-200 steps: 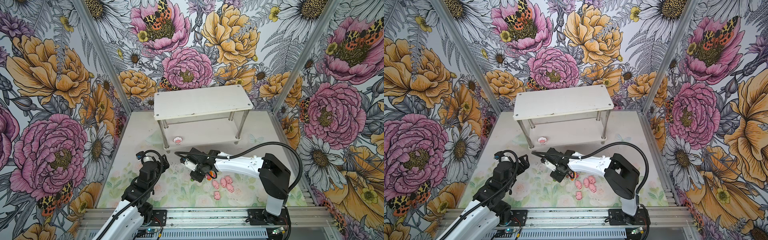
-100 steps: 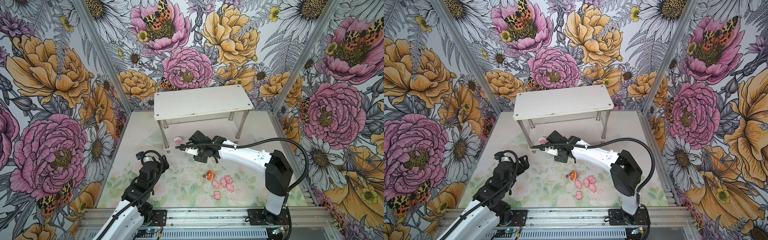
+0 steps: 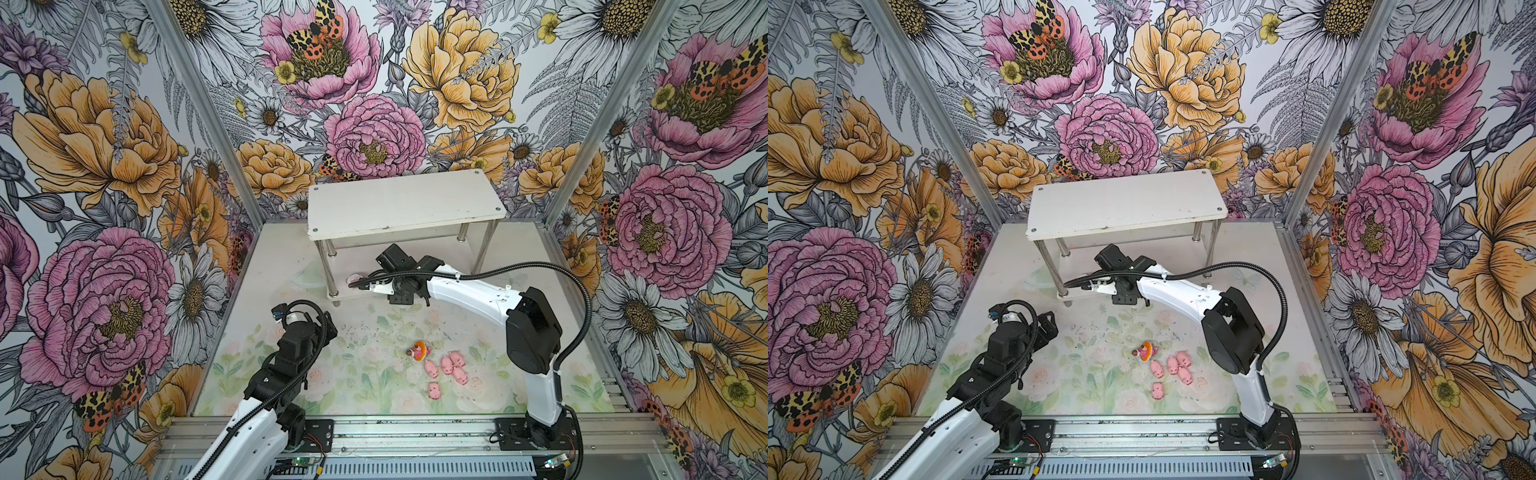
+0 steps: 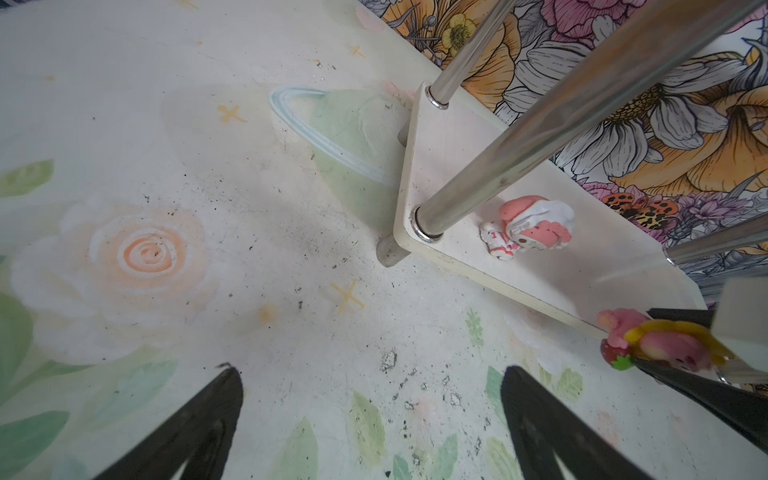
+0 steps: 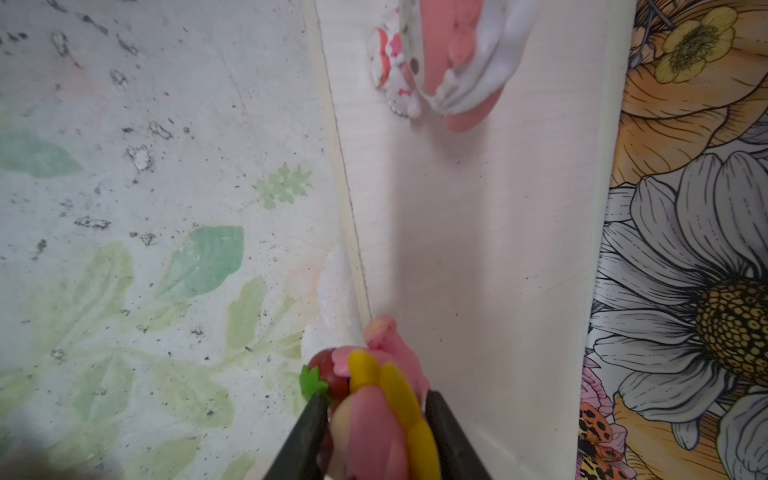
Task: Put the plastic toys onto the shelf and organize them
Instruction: 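Carry the flower toy to the lower shelf tier beside the figurine, then lower the flower toy onto the lower shelf tier with the right gripper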
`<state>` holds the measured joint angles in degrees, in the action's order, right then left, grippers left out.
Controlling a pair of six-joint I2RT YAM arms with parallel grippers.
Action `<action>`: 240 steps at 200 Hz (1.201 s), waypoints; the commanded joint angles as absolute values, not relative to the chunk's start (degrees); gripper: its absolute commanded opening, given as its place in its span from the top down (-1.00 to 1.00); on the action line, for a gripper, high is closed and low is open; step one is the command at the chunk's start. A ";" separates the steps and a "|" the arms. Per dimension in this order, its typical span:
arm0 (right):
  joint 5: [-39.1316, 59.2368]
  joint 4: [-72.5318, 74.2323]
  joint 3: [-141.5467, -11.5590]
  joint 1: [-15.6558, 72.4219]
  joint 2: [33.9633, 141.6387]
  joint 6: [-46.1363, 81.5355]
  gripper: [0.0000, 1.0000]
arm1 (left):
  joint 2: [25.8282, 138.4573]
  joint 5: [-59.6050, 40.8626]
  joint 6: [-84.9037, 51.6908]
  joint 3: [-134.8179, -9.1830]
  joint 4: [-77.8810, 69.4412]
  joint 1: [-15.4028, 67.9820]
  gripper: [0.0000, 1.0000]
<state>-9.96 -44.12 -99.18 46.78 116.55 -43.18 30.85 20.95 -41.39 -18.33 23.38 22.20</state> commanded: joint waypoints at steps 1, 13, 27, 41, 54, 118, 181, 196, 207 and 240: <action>-11.42 -43.68 -102.92 46.14 118.66 -46.70 1.00 | 31.28 20.46 -40.41 -19.86 23.42 21.49 -0.97; -11.67 -43.67 -103.55 46.10 119.68 -47.67 1.00 | 31.46 20.52 -40.48 -19.90 23.22 21.46 -0.97; -12.10 -43.68 -104.14 46.07 120.48 -48.70 1.00 | 31.81 20.57 -40.77 -19.86 23.06 21.45 -0.97; -12.15 -43.68 -104.49 45.85 120.93 -49.43 1.00 | 32.21 20.56 -40.97 -19.86 22.81 21.40 -0.97; -12.29 -43.68 -104.63 45.76 121.22 -50.24 1.00 | 32.67 20.57 -41.04 -19.86 22.59 21.44 -0.97; -13.44 -43.68 -105.80 44.07 122.10 -53.52 1.00 | 35.85 20.48 -41.39 -20.72 20.85 21.37 -0.97; -12.83 -44.12 -105.43 43.35 119.91 -53.94 1.00 | 37.08 20.31 -42.12 -20.50 19.61 21.43 -0.97; -13.11 -44.21 -105.45 43.37 119.84 -54.10 1.00 | 37.21 20.21 -42.18 -20.55 19.48 21.40 -0.97; -13.22 -44.28 -105.43 43.33 119.74 -54.14 1.00 | 37.22 20.00 -42.26 -20.61 19.51 21.43 -0.97; -13.57 -44.32 -105.43 43.33 119.45 -54.08 1.00 | 36.93 19.85 -42.19 -20.53 19.85 21.38 -0.97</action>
<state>-9.65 -46.13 -104.01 45.17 120.66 -53.67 37.26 20.93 -41.85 -19.11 20.73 21.87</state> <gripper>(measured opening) 0.363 0.986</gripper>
